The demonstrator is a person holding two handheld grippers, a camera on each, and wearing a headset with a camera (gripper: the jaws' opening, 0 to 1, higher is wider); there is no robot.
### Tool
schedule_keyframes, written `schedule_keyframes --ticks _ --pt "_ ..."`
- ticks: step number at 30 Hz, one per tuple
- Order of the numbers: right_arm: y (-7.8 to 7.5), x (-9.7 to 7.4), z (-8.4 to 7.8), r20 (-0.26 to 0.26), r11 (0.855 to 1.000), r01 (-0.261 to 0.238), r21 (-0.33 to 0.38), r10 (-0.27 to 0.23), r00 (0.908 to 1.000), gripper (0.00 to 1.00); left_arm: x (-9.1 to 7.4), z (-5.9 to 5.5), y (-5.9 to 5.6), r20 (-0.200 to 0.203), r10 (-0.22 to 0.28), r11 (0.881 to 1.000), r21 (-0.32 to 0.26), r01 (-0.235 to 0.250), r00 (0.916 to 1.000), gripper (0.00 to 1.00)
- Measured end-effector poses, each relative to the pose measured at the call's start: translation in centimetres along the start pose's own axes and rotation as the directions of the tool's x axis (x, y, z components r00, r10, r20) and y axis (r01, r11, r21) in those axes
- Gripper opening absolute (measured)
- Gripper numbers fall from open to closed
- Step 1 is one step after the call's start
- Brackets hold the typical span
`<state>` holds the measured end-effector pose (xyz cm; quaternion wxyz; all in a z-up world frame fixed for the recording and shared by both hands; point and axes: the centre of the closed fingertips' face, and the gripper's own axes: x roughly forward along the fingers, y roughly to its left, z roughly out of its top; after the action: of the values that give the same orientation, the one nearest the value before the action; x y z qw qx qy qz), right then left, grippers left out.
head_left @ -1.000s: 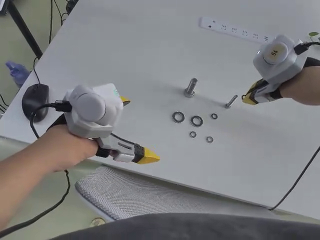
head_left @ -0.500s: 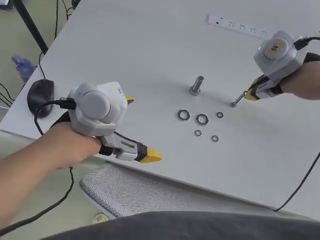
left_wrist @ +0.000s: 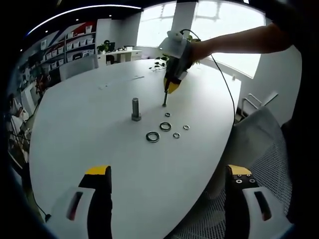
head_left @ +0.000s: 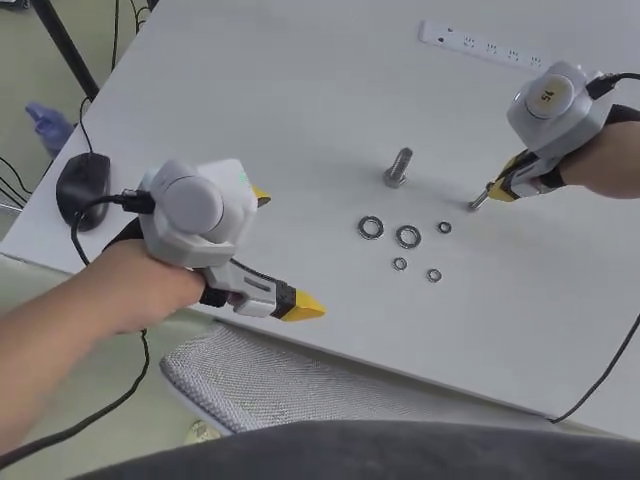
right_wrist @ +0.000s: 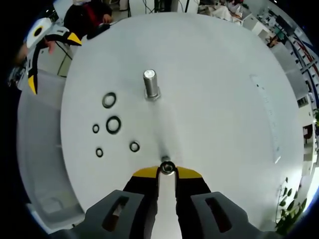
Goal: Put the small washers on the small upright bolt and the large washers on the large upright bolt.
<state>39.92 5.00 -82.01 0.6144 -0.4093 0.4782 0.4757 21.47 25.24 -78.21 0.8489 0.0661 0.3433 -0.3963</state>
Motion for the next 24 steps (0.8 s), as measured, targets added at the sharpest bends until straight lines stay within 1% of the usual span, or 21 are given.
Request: schedule_keyframes --ticks 5,8,11,14,24 --pt "0.1 0.6 -0.1 -0.003 1.000 -0.003 -0.004 0.003 1.0000 0.12 0.0 -0.2 -0.1 -0.010 -0.005 1.000 -0.002 0.005 0.9999 0.93" --pt "0.1 1.1 -0.2 -0.008 1.000 0.000 -0.010 0.000 1.0000 0.12 0.0 0.0 -0.2 -0.002 -0.007 1.000 0.000 0.007 1.0000 0.93" --pt "-0.2 1.6 -0.3 -0.009 1.000 0.000 -0.012 0.000 1.0000 0.12 0.1 -0.2 -0.1 -0.010 -0.006 1.000 -0.002 0.006 0.9999 0.93" --pt "-0.1 2.1 -0.4 -0.015 1.000 -0.002 -0.018 0.002 0.9999 0.12 0.1 -0.1 -0.1 -0.005 -0.006 1.000 -0.005 0.006 1.0000 0.93" --pt "0.2 3.3 -0.5 -0.018 1.000 -0.009 -0.020 0.009 0.9998 0.12 0.1 -0.8 0.0 -0.025 -0.009 1.000 -0.018 0.009 0.9996 0.92"
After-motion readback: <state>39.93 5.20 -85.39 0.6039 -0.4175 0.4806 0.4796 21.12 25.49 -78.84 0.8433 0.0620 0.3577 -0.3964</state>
